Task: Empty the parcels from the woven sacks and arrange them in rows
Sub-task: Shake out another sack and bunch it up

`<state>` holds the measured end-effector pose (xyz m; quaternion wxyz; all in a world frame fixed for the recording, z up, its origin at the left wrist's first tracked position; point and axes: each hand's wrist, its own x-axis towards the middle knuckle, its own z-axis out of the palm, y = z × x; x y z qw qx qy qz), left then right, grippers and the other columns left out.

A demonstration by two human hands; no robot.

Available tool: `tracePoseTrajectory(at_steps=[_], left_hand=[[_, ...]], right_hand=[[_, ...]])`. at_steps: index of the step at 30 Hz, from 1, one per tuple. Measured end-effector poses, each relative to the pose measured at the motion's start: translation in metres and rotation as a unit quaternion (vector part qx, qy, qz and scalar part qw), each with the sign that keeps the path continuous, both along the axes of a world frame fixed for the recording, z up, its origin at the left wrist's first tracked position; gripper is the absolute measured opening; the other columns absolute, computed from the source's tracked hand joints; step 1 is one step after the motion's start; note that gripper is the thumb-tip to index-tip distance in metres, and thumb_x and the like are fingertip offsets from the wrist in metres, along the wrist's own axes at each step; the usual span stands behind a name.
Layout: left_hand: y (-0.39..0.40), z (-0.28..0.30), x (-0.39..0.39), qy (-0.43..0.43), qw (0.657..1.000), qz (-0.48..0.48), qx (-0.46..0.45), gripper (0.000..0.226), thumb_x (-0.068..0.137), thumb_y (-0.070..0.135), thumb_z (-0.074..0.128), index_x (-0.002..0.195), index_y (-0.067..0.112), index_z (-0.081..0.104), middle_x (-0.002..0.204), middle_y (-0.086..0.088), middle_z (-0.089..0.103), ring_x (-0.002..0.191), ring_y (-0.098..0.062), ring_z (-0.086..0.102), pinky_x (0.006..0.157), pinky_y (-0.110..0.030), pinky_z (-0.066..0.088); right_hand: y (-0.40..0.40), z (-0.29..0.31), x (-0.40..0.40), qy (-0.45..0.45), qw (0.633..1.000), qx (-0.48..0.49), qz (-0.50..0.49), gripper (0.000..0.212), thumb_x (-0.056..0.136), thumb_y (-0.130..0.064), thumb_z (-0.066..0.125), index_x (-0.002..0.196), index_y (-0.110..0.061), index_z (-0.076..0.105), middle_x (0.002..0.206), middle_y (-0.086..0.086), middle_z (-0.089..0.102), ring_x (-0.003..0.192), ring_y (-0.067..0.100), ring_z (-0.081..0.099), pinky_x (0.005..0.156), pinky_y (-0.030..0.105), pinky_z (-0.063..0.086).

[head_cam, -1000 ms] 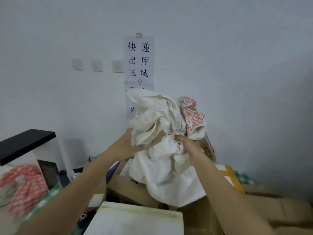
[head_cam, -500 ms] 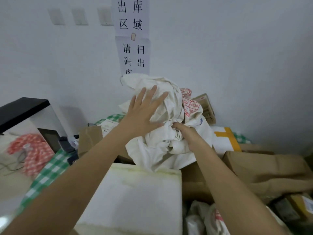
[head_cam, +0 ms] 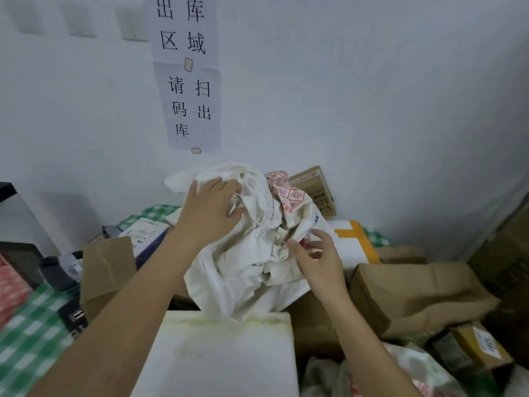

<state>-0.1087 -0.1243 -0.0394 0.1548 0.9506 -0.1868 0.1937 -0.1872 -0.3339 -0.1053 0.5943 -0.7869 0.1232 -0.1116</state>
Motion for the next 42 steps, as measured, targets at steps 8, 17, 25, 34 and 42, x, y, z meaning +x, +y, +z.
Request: tracePoseTrajectory(at_steps=[8,17,25,34,42], left_hand=[[0.001,-0.017,0.012,0.075,0.997,-0.006,0.029,0.038,0.090,0.032,0.048,0.128,0.032,0.046,0.112,0.008,0.056,0.124,-0.018,0.043,0.111,-0.048,0.022],[0.009,-0.039,0.013,0.199,0.977,0.002,0.082,0.053,0.096,0.034,0.034,0.148,0.029,0.025,0.122,0.003,0.062,0.125,-0.023,0.045,0.112,-0.045,0.017],[0.016,-0.048,0.032,0.336,0.933,-0.021,0.130,0.004,0.096,0.025,0.037,0.093,0.023,0.040,0.097,0.006,0.051,0.114,-0.018,0.047,0.110,-0.046,0.017],[0.007,-0.044,0.023,0.404,0.908,-0.029,0.103,0.030,0.096,0.027,0.035,0.122,0.029,0.051,0.139,0.005,0.046,0.138,-0.017,0.028,0.116,-0.040,0.004],[0.009,-0.040,0.010,0.382,0.922,-0.059,-0.020,0.031,0.099,0.046,0.034,0.125,0.038,0.048,0.136,0.015,0.049,0.137,-0.009,0.030,0.118,-0.038,-0.001]], right_hand=[[0.006,0.003,0.029,0.106,0.991,0.072,0.026,0.108,0.074,-0.059,0.072,0.154,-0.029,0.005,0.159,-0.003,0.020,0.141,0.021,0.030,0.105,0.034,0.030],[0.017,0.005,0.048,0.149,0.983,0.046,0.097,0.128,0.066,-0.062,0.076,0.154,-0.025,-0.011,0.161,-0.003,0.013,0.144,0.021,0.026,0.111,0.037,0.029],[0.055,0.002,0.074,0.178,0.972,-0.068,0.136,0.161,0.033,-0.076,0.079,0.149,-0.026,-0.020,0.161,0.000,0.011,0.144,0.024,0.025,0.112,0.044,0.035],[0.046,-0.022,0.080,0.176,0.970,-0.148,0.081,0.131,0.067,-0.048,0.082,0.151,-0.023,-0.015,0.145,0.015,0.040,0.126,0.033,0.049,0.098,0.038,0.042],[0.032,-0.032,0.084,0.145,0.983,-0.108,0.043,0.090,0.076,-0.034,0.077,0.148,-0.019,0.024,0.134,0.002,0.054,0.119,0.028,0.054,0.091,0.033,0.043]])
